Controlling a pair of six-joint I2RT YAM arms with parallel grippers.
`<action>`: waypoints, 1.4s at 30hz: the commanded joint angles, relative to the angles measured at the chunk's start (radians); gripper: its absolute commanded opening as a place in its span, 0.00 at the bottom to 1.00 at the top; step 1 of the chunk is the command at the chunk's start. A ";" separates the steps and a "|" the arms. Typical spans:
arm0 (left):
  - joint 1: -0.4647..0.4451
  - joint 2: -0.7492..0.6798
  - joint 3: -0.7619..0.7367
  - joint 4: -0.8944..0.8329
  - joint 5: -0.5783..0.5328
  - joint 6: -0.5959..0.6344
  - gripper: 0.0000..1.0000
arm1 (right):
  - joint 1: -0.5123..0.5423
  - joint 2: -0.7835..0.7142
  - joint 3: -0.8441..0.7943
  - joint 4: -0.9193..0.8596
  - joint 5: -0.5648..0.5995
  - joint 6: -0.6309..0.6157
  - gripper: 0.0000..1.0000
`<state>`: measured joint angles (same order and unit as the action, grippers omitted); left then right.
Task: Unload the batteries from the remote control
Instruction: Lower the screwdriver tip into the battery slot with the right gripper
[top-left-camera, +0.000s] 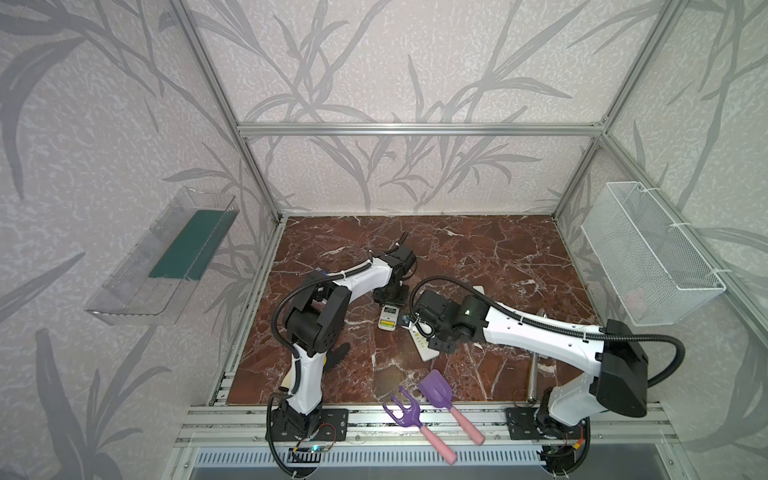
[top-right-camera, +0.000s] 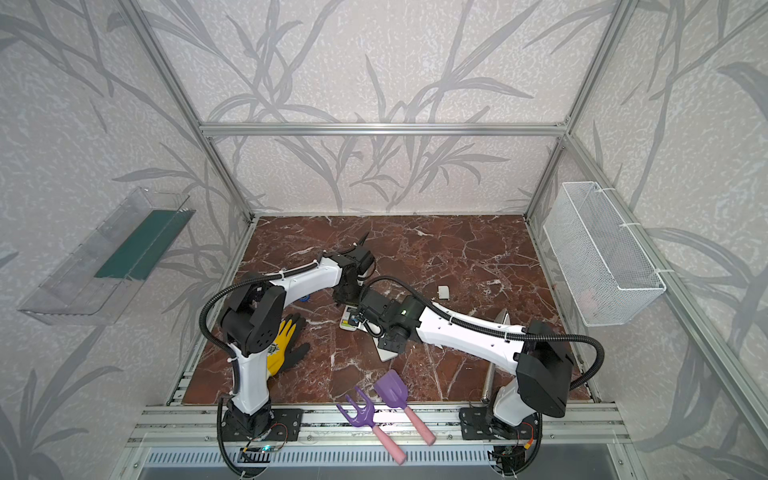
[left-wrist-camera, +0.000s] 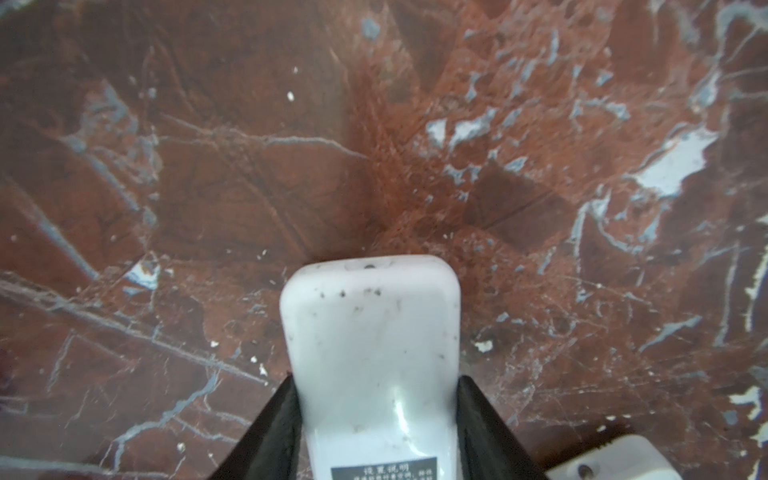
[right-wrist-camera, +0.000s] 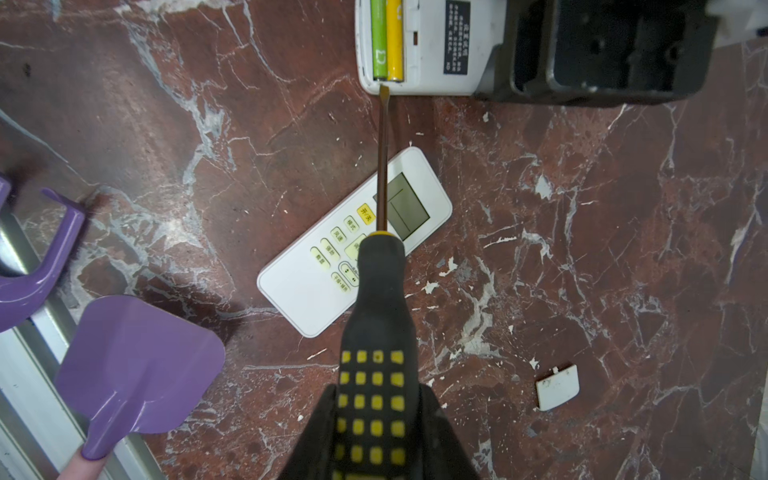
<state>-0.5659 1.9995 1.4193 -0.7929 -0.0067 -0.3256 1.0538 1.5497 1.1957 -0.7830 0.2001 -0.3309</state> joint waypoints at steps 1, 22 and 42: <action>-0.006 0.023 0.015 -0.116 -0.069 0.002 0.54 | 0.005 0.000 0.029 0.007 0.036 -0.012 0.00; -0.014 0.032 0.025 -0.126 -0.080 0.002 0.54 | 0.019 0.035 0.044 0.037 0.012 -0.043 0.00; -0.017 0.032 0.030 -0.127 -0.094 0.000 0.54 | 0.030 0.085 0.093 -0.034 0.020 -0.065 0.00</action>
<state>-0.5800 2.0068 1.4338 -0.8528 -0.0616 -0.3260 1.0733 1.6180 1.2541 -0.7734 0.2169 -0.3798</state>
